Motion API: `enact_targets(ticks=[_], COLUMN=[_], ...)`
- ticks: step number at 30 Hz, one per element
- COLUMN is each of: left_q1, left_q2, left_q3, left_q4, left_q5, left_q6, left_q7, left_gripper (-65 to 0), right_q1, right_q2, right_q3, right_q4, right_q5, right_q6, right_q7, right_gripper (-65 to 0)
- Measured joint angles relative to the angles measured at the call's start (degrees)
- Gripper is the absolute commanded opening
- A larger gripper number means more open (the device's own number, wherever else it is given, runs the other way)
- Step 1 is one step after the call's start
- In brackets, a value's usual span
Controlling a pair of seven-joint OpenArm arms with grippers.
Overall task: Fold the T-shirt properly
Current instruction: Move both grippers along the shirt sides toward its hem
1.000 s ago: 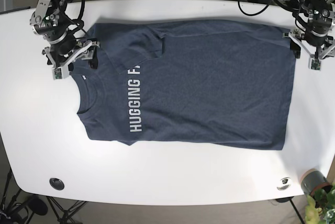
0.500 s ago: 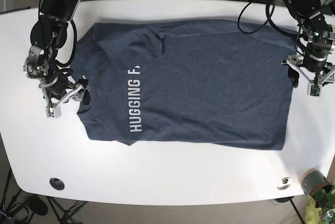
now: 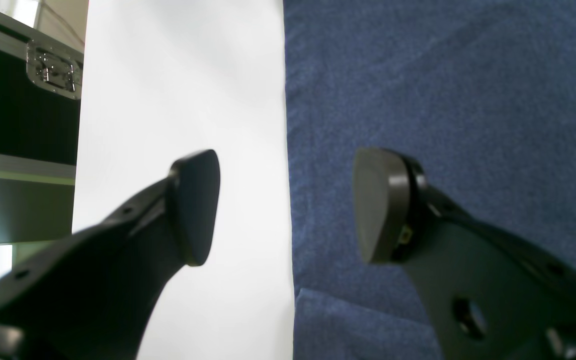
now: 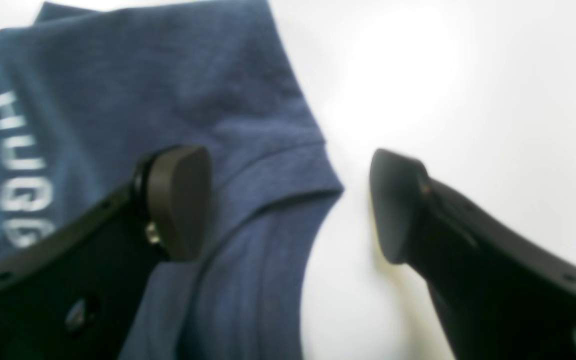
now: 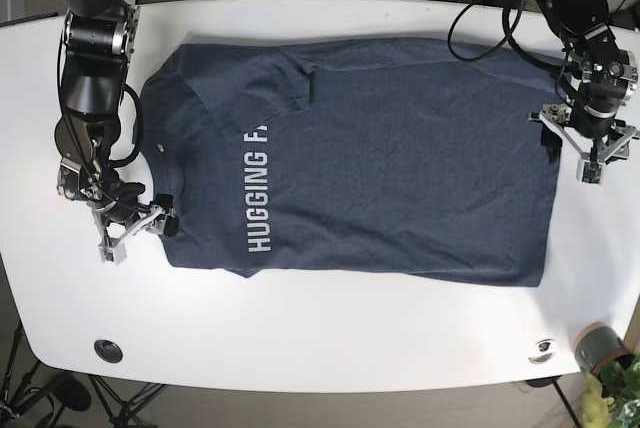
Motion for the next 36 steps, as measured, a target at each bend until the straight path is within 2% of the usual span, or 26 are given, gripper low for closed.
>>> enact_targets(ticks=[6, 20, 23, 27, 31, 34, 36], left_q1=[-0.1, -2.2, -4.6, -9.2, -14.6, -19.2, -22.0], left_q2=[-0.1, -1.1, -1.4, -1.0, -1.1, -1.1, -1.2], left_q3=[0.0, 0.1, 0.0, 0.0, 0.0, 0.0, 0.0], left_q4=[0.0, -6.3, -8.3, -11.8, -15.9, -20.3, -24.3], left_q5=[-0.1, 0.2, 0.8, 7.0, 11.0, 13.7, 13.9], left_q6=[0.0, 0.1, 0.1, 0.1, 0.1, 0.2, 1.4], left_q7=[0.0, 0.0, 0.0, -0.1, -0.3, -0.4, -0.4], left_gripper=[-25.7, -25.6, -25.4, -25.4, -25.1, -19.4, -12.8], right_q1=[2.3, 2.5, 2.5, 2.5, 2.6, 2.6, 2.6], right_q2=[0.5, -2.1, -2.2, -2.8, -3.2, -3.4, -3.5], right_q3=[-3.7, -5.6, -5.6, -5.6, -8.0, -9.7, -10.2], right_q4=[-6.8, -6.9, -7.1, -7.1, -7.1, -7.1, -7.1], right_q5=[0.3, 0.3, 0.3, 0.5, 0.7, 0.7, 0.7], right_q6=[0.13, 0.00, 0.04, 0.04, -0.04, 0.00, 0.00], right_q7=[7.5, 10.2, 10.2, 10.1, 10.3, 10.3, 10.2], right_gripper=[-17.8, -19.0, -26.0, -34.9, -43.9, -55.5, -62.6])
